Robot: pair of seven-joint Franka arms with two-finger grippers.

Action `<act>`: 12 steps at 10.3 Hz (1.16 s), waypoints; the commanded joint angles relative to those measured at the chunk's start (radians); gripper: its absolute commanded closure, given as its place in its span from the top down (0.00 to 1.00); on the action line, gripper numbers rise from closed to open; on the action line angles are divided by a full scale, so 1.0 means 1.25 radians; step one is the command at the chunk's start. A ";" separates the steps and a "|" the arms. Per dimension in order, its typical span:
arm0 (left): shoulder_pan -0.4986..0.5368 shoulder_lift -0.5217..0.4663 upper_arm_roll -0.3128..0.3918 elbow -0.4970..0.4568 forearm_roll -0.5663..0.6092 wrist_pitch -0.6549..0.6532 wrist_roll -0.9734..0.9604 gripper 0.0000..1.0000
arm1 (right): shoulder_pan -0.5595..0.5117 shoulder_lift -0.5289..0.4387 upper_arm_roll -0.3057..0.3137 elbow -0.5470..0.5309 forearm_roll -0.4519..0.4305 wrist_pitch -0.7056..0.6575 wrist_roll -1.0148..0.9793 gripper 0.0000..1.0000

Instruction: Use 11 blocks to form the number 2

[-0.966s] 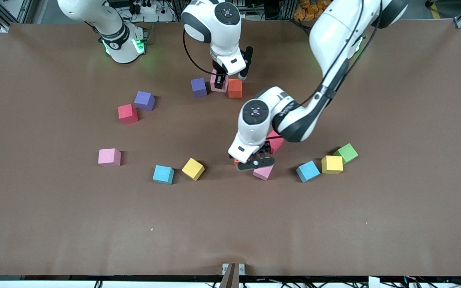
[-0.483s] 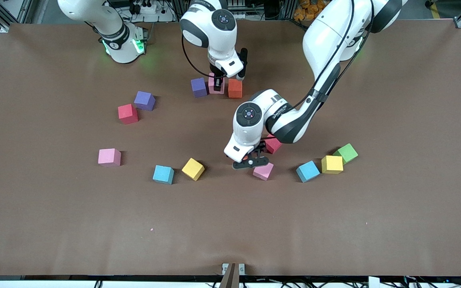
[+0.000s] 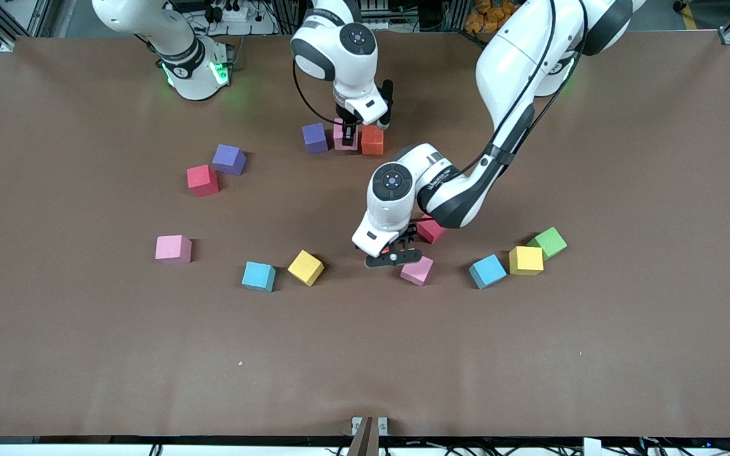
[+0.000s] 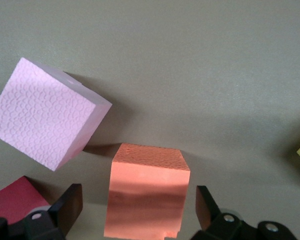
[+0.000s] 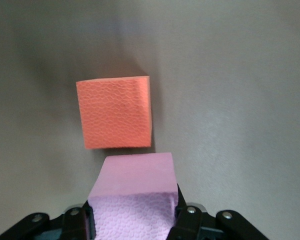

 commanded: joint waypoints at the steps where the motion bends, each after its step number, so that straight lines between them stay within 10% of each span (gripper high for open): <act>1: -0.009 0.018 0.007 0.022 0.010 0.014 -0.002 1.00 | 0.022 0.017 -0.006 -0.002 -0.007 0.016 0.032 0.00; 12: -0.009 0.031 0.007 0.015 0.010 0.015 -0.043 0.90 | 0.025 0.067 -0.006 -0.004 -0.007 0.071 0.034 0.03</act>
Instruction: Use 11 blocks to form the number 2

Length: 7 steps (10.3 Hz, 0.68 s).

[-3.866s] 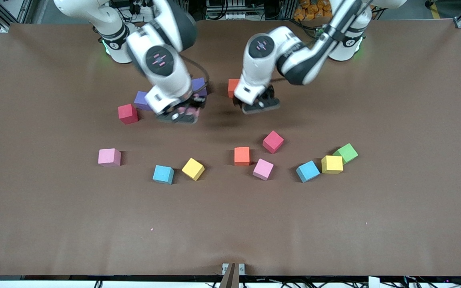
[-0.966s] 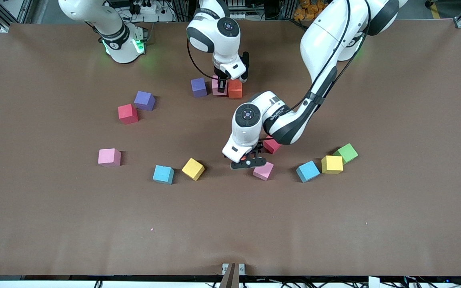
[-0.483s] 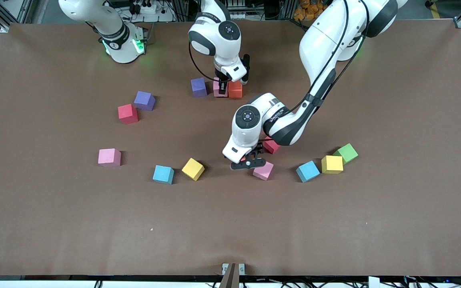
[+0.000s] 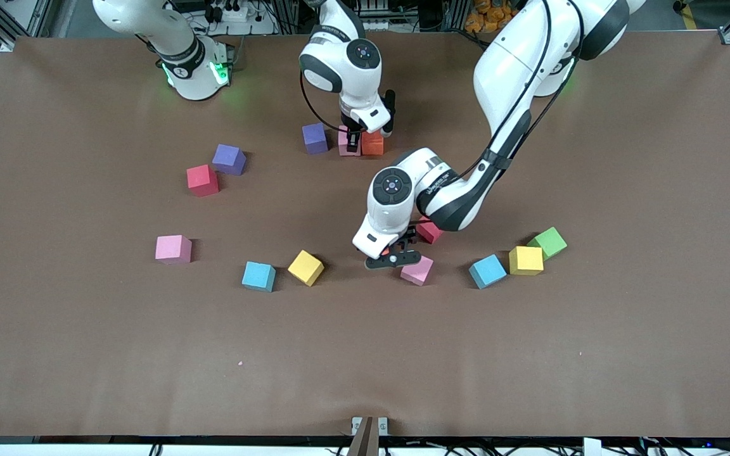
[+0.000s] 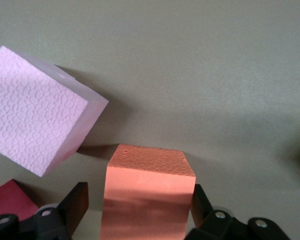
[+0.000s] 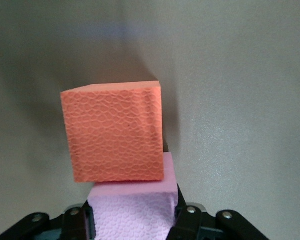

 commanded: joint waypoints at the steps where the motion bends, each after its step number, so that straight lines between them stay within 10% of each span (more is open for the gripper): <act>1: -0.010 0.008 0.006 0.013 0.011 0.000 -0.034 0.88 | 0.018 -0.001 -0.006 -0.002 -0.007 0.005 0.020 0.38; 2: -0.009 0.006 0.006 0.013 0.012 0.000 -0.034 0.80 | 0.018 -0.001 -0.006 -0.002 -0.007 0.006 0.018 0.99; 5: 0.001 -0.008 0.005 0.013 0.009 -0.006 -0.032 0.31 | 0.018 -0.015 -0.006 -0.002 -0.007 -0.008 0.018 1.00; 7: 0.010 -0.041 0.005 0.012 0.009 -0.054 -0.032 0.23 | 0.016 -0.051 -0.006 -0.002 -0.007 -0.048 0.018 1.00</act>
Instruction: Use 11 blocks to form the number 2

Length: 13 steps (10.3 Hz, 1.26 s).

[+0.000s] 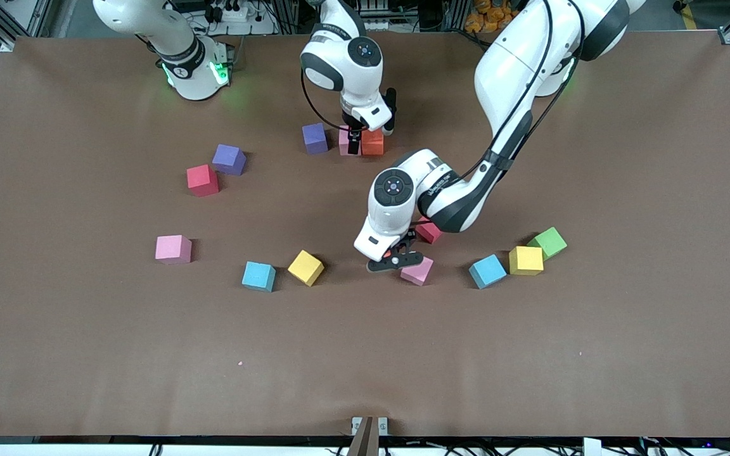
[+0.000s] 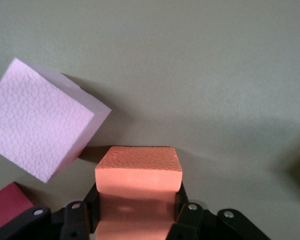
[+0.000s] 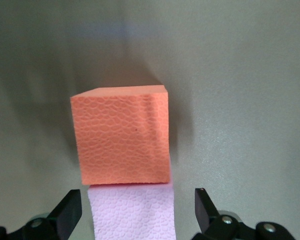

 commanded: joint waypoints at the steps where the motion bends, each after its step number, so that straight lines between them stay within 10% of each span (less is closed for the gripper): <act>1: 0.012 -0.070 0.002 -0.011 0.009 -0.084 -0.014 0.21 | 0.010 -0.066 -0.006 -0.008 -0.007 -0.069 0.019 1.00; 7: 0.074 -0.277 -0.014 -0.206 -0.105 -0.159 -0.025 0.17 | -0.036 -0.127 -0.011 -0.011 0.000 -0.173 0.226 1.00; 13: 0.074 -0.370 -0.098 -0.372 -0.110 -0.158 -0.370 0.15 | -0.080 -0.190 -0.010 -0.122 0.087 -0.137 0.529 1.00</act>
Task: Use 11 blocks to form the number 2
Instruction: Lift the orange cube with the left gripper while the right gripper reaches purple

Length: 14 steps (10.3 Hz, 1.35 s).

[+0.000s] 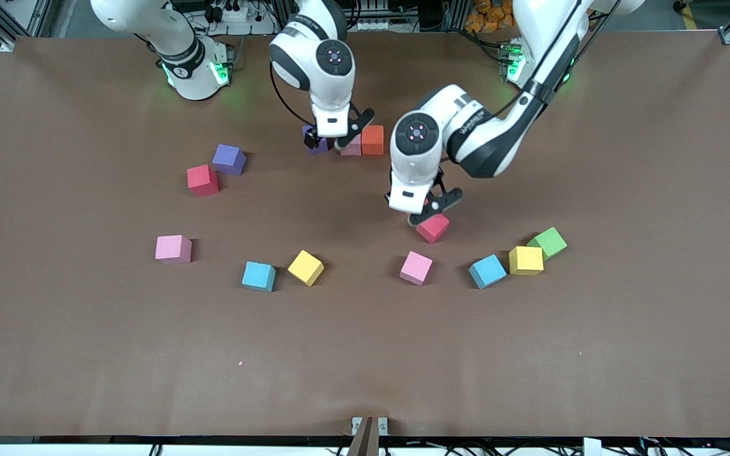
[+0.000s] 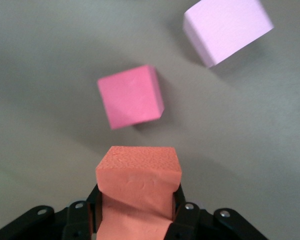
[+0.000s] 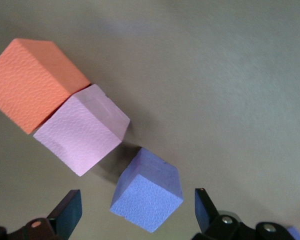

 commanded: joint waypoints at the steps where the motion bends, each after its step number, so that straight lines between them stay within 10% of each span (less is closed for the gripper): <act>1: 0.009 -0.066 -0.036 -0.088 -0.013 0.009 -0.124 0.15 | 0.015 -0.043 0.008 -0.052 0.015 0.026 0.164 1.00; 14: -0.002 -0.116 -0.096 -0.351 -0.017 0.260 -0.690 0.10 | 0.005 0.013 0.008 -0.156 0.056 0.167 0.213 1.00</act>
